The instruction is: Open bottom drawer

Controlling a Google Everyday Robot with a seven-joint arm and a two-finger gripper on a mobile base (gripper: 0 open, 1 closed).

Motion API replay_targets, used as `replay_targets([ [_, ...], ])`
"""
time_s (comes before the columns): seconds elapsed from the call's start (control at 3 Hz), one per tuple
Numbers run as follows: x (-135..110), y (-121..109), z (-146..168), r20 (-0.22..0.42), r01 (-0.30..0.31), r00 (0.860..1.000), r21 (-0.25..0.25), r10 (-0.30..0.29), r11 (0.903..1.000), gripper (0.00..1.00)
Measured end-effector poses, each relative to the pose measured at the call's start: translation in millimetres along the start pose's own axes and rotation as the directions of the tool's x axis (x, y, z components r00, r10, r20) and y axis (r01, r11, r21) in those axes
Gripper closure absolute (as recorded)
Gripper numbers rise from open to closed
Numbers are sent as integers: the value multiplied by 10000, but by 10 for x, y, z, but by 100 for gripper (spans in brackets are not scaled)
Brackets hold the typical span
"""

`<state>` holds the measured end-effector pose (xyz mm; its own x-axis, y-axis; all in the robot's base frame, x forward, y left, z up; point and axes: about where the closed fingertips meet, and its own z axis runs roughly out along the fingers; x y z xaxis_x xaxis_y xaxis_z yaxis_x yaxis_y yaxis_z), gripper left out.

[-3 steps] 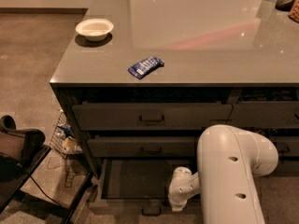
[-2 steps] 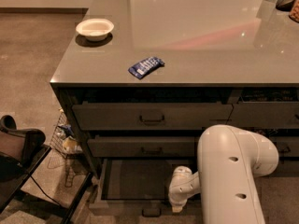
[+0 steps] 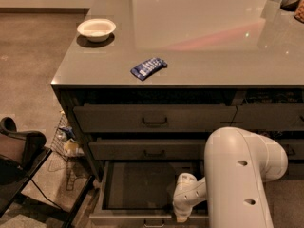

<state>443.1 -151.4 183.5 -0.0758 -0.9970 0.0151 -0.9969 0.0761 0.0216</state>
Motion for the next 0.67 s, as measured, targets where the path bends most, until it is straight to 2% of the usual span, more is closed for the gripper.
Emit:
replay_targets([
  [0.33, 53, 279, -5, -89, -154, 9998, -561, 149, 9983, 100],
  [0.67, 53, 279, -5, -89, -154, 9998, -562, 149, 9983, 100],
])
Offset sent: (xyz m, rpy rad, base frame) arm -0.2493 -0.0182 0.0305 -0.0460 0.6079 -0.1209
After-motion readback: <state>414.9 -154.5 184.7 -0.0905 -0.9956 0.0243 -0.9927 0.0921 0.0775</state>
